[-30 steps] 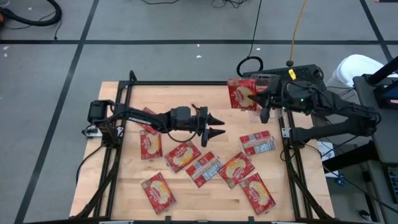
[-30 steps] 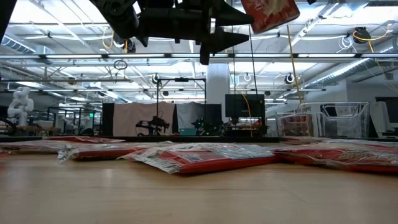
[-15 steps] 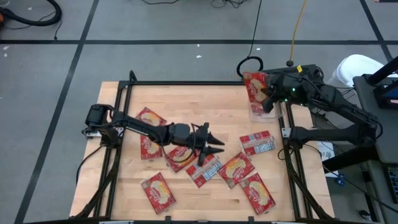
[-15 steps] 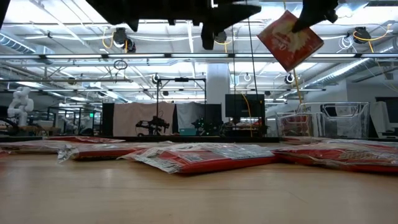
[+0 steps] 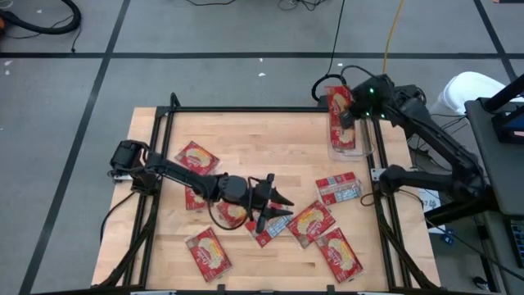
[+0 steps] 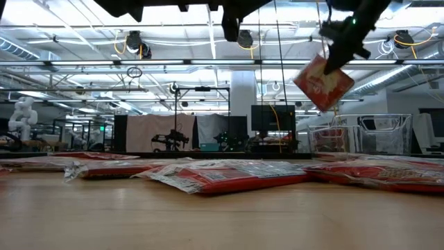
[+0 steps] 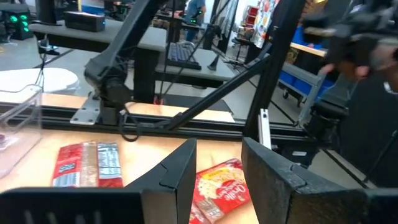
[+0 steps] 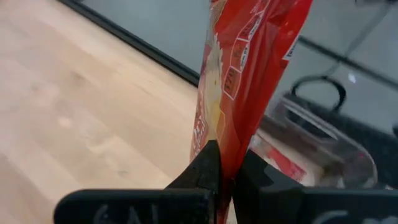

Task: Sort popcorn bags into baskets
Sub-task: Put the red popcorn bag into the transparent bin

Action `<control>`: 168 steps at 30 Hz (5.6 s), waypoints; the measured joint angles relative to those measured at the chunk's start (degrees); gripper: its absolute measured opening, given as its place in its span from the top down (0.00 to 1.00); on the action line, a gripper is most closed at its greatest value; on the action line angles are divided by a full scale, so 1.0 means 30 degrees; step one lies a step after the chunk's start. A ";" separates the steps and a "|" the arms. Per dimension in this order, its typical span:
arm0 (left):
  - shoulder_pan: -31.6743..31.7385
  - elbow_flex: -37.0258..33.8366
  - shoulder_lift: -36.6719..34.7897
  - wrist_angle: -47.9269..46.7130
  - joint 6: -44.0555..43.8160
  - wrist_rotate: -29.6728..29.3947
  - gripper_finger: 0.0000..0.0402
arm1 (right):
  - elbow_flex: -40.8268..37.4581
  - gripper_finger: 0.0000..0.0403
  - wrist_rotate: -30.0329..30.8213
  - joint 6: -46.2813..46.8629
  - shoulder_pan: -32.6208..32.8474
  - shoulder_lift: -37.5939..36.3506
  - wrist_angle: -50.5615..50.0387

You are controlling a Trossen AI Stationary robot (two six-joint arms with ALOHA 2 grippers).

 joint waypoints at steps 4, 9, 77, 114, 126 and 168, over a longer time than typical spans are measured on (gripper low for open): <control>-0.0432 0.0000 0.0000 -0.0008 0.0412 -0.0296 0.67 | -0.0906 0.98 -0.1314 -0.0067 -0.1961 0.0251 0.0097; -0.0573 0.0000 0.0000 0.0014 0.0954 -0.0459 0.67 | -0.2646 0.98 -0.2164 -0.0125 -0.3218 0.0218 0.1298; 0.1444 0.0000 -0.0005 -0.2007 0.0186 -0.0906 0.67 | -0.7282 0.66 -0.2136 0.1009 0.3819 -0.6110 0.6415; -0.0591 0.2003 -0.0233 -2.1509 -0.8842 -0.8131 0.67 | -1.2884 0.65 0.6796 0.0458 2.3515 0.2757 2.2384; 0.1274 0.1964 -0.0196 -2.8167 -1.1222 -0.1573 0.57 | -1.2862 0.65 0.6772 0.0015 2.4434 0.6662 2.7153; 0.3193 -0.2517 -0.0207 -1.6884 -0.5273 -0.0141 0.97 | -1.2870 0.65 0.5777 0.0576 2.5677 0.6986 2.7360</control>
